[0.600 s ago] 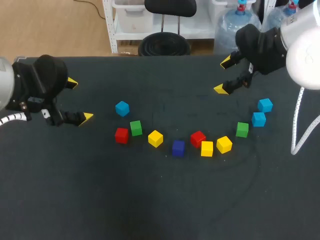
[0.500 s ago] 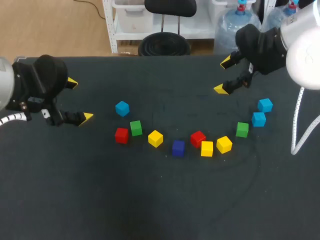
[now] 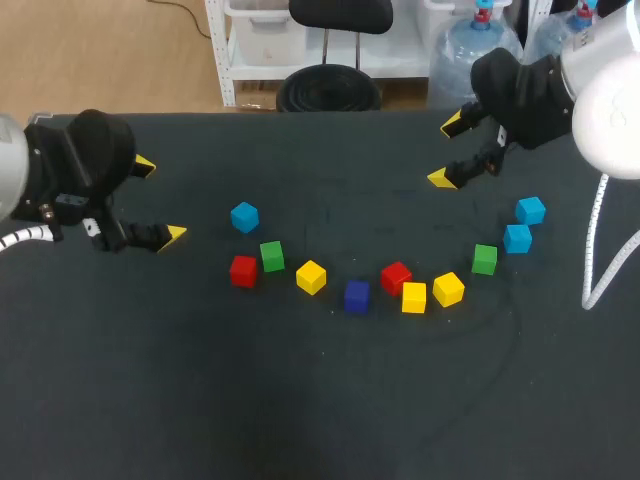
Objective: Place the blue cubes, place green cubes on the blue cubes, place the yellow cubes on the green cubes, then place the red cubes on the yellow cubes, and place purple cube on the red cubes.
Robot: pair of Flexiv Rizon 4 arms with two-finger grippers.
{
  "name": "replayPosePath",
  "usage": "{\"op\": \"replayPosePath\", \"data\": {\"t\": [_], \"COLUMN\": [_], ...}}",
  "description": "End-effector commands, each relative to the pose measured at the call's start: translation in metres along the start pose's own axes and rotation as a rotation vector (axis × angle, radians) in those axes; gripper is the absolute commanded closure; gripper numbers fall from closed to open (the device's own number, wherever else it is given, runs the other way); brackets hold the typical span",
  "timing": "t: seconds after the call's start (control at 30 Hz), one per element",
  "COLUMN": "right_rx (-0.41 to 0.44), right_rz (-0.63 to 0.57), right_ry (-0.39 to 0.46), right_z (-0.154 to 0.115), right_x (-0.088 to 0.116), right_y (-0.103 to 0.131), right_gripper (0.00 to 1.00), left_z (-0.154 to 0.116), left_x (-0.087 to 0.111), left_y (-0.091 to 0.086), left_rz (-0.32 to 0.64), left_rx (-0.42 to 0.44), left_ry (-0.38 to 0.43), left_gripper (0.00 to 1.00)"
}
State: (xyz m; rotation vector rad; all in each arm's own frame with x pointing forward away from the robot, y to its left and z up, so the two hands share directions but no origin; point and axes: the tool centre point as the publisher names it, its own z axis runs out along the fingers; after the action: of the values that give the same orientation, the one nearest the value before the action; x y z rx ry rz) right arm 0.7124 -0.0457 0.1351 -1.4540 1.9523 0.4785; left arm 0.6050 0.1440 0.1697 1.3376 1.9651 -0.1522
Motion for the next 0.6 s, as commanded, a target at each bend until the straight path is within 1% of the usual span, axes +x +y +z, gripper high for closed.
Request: {"op": "replayPosePath", "data": {"t": [0.03,0.5,0.6], "right_rx": [-0.002,0.000,0.003], "right_rz": [-0.001,-0.008,-0.031], "right_ry": [-0.003,-0.003,0.027], "right_z": [0.0011,0.0009,0.0041], "right_x": [0.0003,0.0015,0.0051], "right_y": [-0.0010,-0.0020,-0.0053], "right_gripper": [0.00,0.00,0.00], "left_z": [-0.0003,-0.0003,-0.0003], "left_x": [0.0003,0.0003,0.0003], "left_y": [0.0008,0.0008,0.0008], "left_rz": [0.001,0.001,0.001], "left_rx": [0.002,0.002,0.002], "left_ry": [0.000,0.000,0.000], "left_gripper": [0.00,0.00,0.00]}}
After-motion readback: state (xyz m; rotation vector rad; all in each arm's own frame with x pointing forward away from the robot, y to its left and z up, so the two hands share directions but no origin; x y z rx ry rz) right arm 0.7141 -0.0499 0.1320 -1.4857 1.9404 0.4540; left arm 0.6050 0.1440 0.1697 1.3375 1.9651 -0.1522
